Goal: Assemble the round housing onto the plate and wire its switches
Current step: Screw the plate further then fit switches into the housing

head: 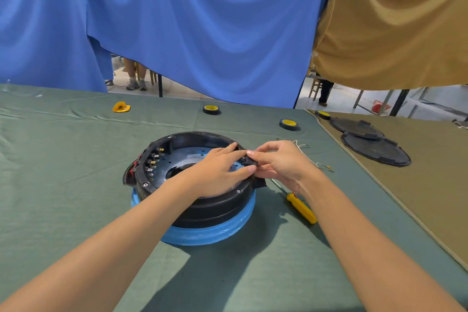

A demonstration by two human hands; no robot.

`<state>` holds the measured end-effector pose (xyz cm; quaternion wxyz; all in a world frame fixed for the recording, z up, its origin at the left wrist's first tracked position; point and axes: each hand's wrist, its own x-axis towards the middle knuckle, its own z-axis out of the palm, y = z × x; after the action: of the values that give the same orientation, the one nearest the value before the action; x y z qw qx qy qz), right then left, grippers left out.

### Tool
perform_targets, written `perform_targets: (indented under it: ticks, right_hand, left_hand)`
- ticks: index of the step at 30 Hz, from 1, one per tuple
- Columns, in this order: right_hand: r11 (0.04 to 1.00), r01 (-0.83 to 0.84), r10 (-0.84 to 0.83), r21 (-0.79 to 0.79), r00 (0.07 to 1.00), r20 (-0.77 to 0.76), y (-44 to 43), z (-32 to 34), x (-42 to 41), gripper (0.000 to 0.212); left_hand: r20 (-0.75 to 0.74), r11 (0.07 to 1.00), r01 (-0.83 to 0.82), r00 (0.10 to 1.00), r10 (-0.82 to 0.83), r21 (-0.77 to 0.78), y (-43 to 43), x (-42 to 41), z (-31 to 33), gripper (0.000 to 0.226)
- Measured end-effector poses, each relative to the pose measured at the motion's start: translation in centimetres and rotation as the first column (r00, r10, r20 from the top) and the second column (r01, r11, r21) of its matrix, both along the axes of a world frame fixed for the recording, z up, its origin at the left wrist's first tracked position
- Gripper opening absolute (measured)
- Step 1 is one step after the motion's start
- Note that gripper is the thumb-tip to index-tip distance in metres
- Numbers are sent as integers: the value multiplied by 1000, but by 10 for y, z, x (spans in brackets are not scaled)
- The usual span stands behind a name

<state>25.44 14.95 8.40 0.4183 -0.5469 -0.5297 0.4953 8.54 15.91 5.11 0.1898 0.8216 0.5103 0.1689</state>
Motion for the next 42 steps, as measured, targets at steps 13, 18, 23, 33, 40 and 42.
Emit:
perform_targets:
  ticks: [13, 18, 23, 33, 40, 42]
  right_hand:
    - [994, 39, -61, 106, 975, 216, -1, 6, -4, 22]
    - [998, -12, -5, 59, 956, 292, -2, 11, 4, 13]
    - [998, -9, -11, 70, 960, 280, -1, 13, 1, 9]
    - [984, -53, -5, 171, 947, 322, 0, 11, 1, 2]
    - [976, -73, -1, 203, 940, 342, 2, 7, 0, 3]
    - [980, -67, -1, 187, 939, 343, 2, 7, 1, 2]
  left_hand:
    - [131, 973, -26, 991, -5, 229, 5, -3, -2, 31]
    - [110, 960, -69, 993, 40, 271, 5, -3, -3, 37]
    - [91, 957, -86, 994, 62, 277, 3, -2, -1, 36]
    - [78, 958, -101, 994, 83, 267, 2, -2, 0, 40]
    - [84, 955, -90, 994, 69, 282, 1, -1, 1, 35]
    - [77, 958, -88, 995, 70, 273, 1, 0, 1, 36]
